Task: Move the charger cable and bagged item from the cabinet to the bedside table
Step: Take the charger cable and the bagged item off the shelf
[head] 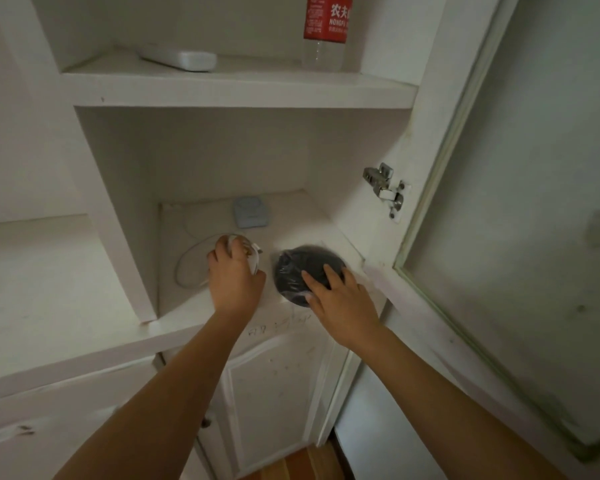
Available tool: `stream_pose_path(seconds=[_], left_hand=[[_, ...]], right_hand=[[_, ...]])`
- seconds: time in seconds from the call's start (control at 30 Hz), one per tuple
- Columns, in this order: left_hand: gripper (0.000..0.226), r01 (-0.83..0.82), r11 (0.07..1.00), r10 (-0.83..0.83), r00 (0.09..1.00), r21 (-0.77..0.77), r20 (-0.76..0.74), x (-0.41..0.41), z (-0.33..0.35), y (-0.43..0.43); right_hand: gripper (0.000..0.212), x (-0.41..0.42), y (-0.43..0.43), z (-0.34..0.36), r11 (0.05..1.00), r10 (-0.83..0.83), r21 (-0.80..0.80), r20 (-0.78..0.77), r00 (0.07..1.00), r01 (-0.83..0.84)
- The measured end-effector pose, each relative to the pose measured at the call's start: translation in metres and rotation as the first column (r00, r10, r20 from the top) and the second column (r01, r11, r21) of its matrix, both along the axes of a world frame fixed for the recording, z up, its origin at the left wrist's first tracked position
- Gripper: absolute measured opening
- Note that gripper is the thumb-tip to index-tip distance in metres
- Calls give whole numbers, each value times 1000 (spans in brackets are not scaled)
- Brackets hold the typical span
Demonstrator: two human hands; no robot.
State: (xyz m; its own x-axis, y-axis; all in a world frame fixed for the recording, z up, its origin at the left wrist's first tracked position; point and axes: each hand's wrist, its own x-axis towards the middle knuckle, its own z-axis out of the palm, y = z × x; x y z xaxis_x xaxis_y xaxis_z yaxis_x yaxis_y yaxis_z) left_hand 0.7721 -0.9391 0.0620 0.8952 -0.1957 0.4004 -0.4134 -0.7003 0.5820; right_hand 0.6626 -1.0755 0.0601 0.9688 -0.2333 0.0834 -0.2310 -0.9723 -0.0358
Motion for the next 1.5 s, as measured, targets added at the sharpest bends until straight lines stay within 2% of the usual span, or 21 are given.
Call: stream_pose_path(seconds=[0.17,0.23,0.47,0.6,0.97,1.17,1.5], left_hand=[[55,5,1000,-5,1000,-7,4,-4,1,4],[55,6,1000,-6,1000,-12,9,-5,0,6],[55,9,1000,-9,1000,-24,14,-9,0,19],[56,8,1000,-8,1000,-24,1,-9,0,26],[60,113,991,-110,993,-75,31,-15,-1,44],[58,166,985,-162,984,-50,77,-33,-3,55],[62,128,984,-102,975,-126,199,-104,14,68]], right_hand=[[80,-6,-1,-6,998,1,-56,2,1000,-1],[82,-3,-2,-10,997,-5,-77,31,1000,8],[61,5,-5,-22,993,78,-103,209,975,-57],[67,5,-5,-19,977,73,-211,188,979,-33],[57,1,1,6,971,111,-239,343,933,-28],[56,-19,6,12,965,155,-257,415,897,-47],[55,-82,24,28,950,248,-301,562,789,-84]])
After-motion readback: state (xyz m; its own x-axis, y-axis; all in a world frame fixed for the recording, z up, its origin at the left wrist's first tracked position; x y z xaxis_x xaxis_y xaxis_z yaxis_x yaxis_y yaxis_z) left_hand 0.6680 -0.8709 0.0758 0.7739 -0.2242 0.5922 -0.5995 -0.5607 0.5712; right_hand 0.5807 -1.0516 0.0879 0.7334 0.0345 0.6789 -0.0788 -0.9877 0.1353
